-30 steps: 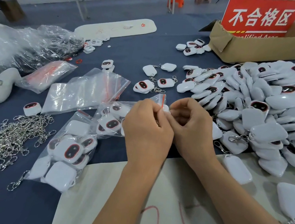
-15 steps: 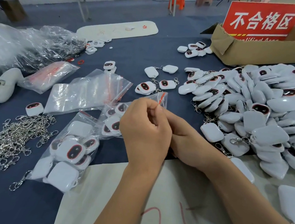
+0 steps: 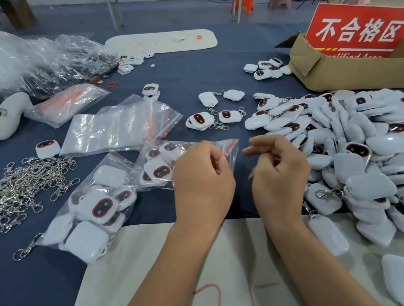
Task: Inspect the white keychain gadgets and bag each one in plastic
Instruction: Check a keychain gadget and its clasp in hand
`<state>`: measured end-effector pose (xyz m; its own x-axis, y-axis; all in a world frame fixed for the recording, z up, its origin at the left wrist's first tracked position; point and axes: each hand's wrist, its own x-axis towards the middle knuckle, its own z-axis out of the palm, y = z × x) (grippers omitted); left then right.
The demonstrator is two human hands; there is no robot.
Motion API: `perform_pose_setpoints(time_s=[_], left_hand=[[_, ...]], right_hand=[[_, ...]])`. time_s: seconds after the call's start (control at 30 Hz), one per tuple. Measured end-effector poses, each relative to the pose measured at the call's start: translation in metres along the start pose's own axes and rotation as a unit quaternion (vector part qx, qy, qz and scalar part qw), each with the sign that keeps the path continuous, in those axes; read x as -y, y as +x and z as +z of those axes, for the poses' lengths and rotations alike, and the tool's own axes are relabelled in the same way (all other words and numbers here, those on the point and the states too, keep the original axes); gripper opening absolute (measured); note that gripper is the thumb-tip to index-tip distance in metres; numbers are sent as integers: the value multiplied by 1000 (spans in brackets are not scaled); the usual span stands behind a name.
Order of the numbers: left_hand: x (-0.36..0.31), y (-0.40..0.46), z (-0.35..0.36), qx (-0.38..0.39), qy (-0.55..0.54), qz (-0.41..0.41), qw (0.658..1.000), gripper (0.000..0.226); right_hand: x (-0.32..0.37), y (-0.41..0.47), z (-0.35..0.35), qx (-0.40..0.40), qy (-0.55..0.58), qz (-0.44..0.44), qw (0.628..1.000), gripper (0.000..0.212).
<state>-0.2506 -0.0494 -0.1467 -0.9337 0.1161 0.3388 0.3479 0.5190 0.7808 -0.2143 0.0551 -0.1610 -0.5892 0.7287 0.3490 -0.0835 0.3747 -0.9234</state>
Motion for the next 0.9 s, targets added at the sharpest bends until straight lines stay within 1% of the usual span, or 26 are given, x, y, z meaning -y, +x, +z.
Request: perform_pose_setpoints(time_s=[0.07, 0.1, 0.13, 0.17, 0.2, 0.23, 0.3, 0.33, 0.37, 0.4, 0.43, 0.47, 0.57, 0.63, 0.7, 0.8, 0.87, 0.9], left_hand=[[1, -3, 3, 76, 100, 23, 992, 11], [1, -4, 4, 90, 127, 32, 987, 11], [1, -5, 4, 91, 135, 34, 986, 12], [1, -5, 4, 84, 137, 31, 987, 13], [2, -4, 3, 74, 141, 23, 987, 13], [2, -2, 2, 67, 150, 11, 986, 14], [6, 2, 0, 61, 170, -20, 983, 15], [8, 5, -2, 59, 179, -35, 981, 15], [9, 7, -4, 58, 189, -47, 979, 16], [10, 8, -5, 58, 199, -56, 977, 18], [11, 10, -6, 58, 207, -62, 975, 19], [11, 10, -7, 58, 212, -68, 973, 20], [12, 11, -8, 52, 216, -76, 972, 19], [13, 11, -9, 48, 212, -77, 973, 18], [14, 10, -10, 43, 200, -75, 976, 16], [14, 9, -10, 29, 174, -61, 982, 12], [13, 10, -9, 12, 114, -40, 993, 12], [11, 10, -9, 0, 63, -29, 998, 11]], right_hand=[[3, 12, 5, -27, -28, -7, 999, 38], [5, 21, 10, -21, -58, -29, 998, 37], [6, 30, 17, 0, -104, -61, 993, 35], [8, 41, 24, 40, -166, -102, 980, 36], [8, 51, 34, 102, -238, -146, 955, 38], [9, 60, 43, 179, -300, -185, 919, 44], [9, 71, 61, 317, -372, -223, 844, 62], [8, 75, 69, 367, -400, -231, 808, 71], [8, 79, 75, 404, -427, -235, 774, 77], [7, 81, 79, 426, -447, -238, 750, 77], [6, 83, 81, 430, -455, -241, 742, 74], [5, 83, 81, 417, -454, -245, 749, 69], [4, 73, 70, 348, -444, -228, 794, 54], [1, 59, 59, 320, -447, -213, 808, 49], [0, 48, 47, 294, -446, -203, 821, 48], [5, 35, 31, 247, -418, -190, 854, 47], [8, 25, 20, 223, -377, -185, 880, 53], [9, 19, 15, 209, -346, -182, 896, 57]])
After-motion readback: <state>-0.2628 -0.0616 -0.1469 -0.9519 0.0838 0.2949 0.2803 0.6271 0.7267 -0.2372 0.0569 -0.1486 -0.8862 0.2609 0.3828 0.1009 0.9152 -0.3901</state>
